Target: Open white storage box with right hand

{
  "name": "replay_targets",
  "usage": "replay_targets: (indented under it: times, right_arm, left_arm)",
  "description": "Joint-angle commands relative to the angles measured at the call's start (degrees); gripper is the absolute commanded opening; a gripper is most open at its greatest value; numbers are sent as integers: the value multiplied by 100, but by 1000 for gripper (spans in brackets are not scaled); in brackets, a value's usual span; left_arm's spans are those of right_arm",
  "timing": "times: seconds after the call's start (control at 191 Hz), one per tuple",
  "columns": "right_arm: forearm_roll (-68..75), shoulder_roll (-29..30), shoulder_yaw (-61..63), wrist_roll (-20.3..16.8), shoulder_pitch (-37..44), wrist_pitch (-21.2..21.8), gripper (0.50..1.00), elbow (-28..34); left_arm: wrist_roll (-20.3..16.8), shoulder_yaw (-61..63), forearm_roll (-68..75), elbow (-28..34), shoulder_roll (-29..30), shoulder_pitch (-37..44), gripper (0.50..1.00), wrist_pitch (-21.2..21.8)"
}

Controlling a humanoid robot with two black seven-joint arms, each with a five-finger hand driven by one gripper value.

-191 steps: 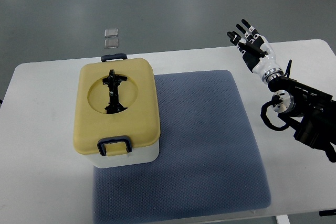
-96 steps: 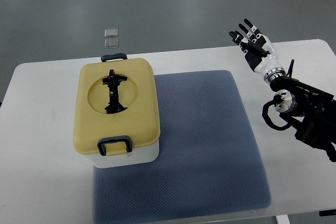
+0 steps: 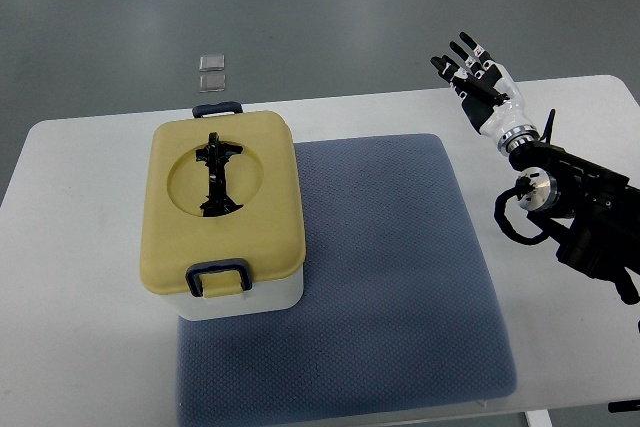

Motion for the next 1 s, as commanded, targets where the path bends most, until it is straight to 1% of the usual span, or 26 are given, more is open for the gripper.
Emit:
replay_targets:
  times: [0.0, 0.037, 0.125, 0.183, 0.314, 0.434, 0.564, 0.638, 0.711, 0.8, 0.862, 0.993]
  right_arm:
    - [-214, -24, 8, 13, 34, 0, 928, 22]
    - [-285, -42, -9, 30, 87, 0, 928, 31]
    - [-548, -33, -88, 232, 262, -27, 928, 57]
    - [-768, -59, -89, 294, 315, -70, 928, 101]
    - [-1445, -112, -141, 294, 605, -106, 930, 110]
    - [-2148, -332, -326, 312, 922, -71, 928, 119]
    - [-2702, -455, -765, 320, 1387, -35, 928, 347]
    - [-2983, -639, -1082, 320, 1739, -44, 928, 593]
    - [-3220, -771, -1424, 320, 2081, -44, 928, 979]
    - [-3625, -806, -1829, 347, 2512, -44, 928, 1296]
    - [-4037, -815, -2171, 489, 2811, -53, 928, 1560]
    - [-4855, -868, -2760, 489, 3444, -106, 928, 2210]
  left_arm:
    - [0, 0, 0, 1, 0, 0, 1000, 0]
    - [0, 0, 0, 1, 0, 0, 1000, 0]
    - [0, 0, 0, 1, 0, 0, 1000, 0]
    - [0, 0, 0, 1, 0, 0, 1000, 0]
    - [0, 0, 0, 1, 0, 0, 1000, 0]
    - [0, 0, 0, 1, 0, 0, 1000, 0]
    - [0, 0, 0, 1, 0, 0, 1000, 0]
    - [0, 0, 0, 1, 0, 0, 1000, 0]
    - [0, 0, 0, 1, 0, 0, 1000, 0]
    - [0, 0, 0, 1, 0, 0, 1000, 0]
    - [0, 0, 0, 1, 0, 0, 1000, 0]
    - [0, 0, 0, 1, 0, 0, 1000, 0]
